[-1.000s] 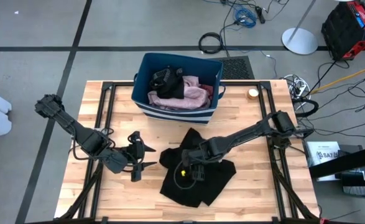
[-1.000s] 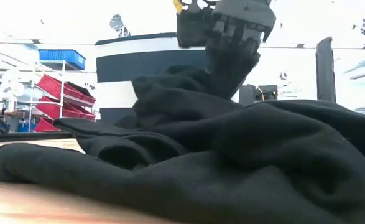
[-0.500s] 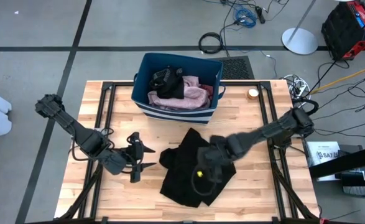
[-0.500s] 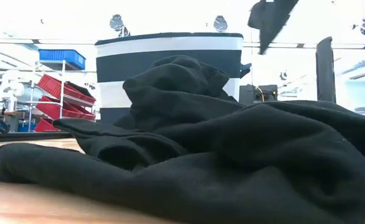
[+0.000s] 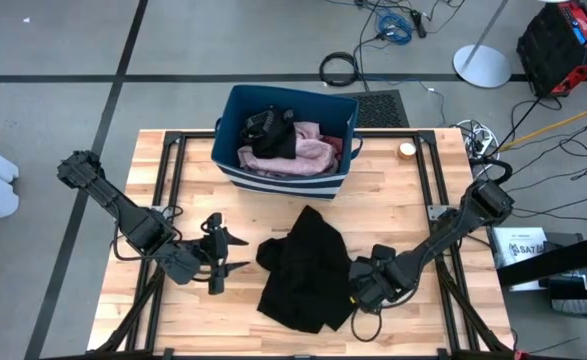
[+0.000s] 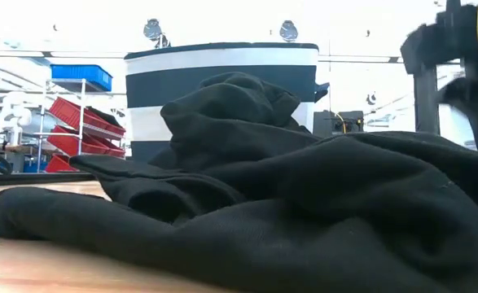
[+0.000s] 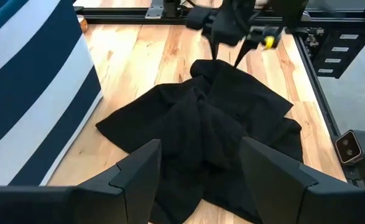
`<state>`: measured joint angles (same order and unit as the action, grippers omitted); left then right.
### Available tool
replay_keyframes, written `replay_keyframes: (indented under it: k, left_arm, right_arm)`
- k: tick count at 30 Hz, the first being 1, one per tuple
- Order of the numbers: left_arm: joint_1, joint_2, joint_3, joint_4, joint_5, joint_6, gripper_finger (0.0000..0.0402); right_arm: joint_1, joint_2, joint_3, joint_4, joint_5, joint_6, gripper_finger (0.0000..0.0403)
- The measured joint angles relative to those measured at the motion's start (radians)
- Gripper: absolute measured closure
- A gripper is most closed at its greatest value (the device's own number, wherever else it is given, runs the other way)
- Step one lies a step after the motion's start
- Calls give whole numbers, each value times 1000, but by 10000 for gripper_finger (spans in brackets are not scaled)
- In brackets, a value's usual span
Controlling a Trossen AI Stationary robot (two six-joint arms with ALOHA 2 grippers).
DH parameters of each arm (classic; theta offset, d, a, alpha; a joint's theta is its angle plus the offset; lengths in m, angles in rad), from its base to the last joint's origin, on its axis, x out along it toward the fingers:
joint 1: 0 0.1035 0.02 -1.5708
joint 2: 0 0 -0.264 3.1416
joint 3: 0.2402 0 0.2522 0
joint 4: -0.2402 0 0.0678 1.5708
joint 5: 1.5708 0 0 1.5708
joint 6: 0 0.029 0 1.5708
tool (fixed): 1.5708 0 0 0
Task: Sort clothes
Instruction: Put the black hoodie into the blue laundry organizer
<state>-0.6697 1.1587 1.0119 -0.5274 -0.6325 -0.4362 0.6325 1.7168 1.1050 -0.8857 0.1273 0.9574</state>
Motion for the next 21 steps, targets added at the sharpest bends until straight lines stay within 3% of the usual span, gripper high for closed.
replay_keyframes:
  k: [6, 10, 14, 21]
  left_arm:
    - [-6, 0, 0, 3, -5, -27, 173]
    - [-18, 0, 0, 4, -6, -29, 173]
    - [-21, 0, 0, 5, -13, -29, 173]
    - [-21, 0, 0, 5, -13, -29, 173]
  right_arm:
    - [-20, -7, -189, 172, -66, 20, 204]
    - [-31, -11, -218, 178, -89, 48, 272]
    - [-26, -17, -175, 139, -93, -10, 381]
    - [-26, -21, 30, -114, -17, -43, 390]
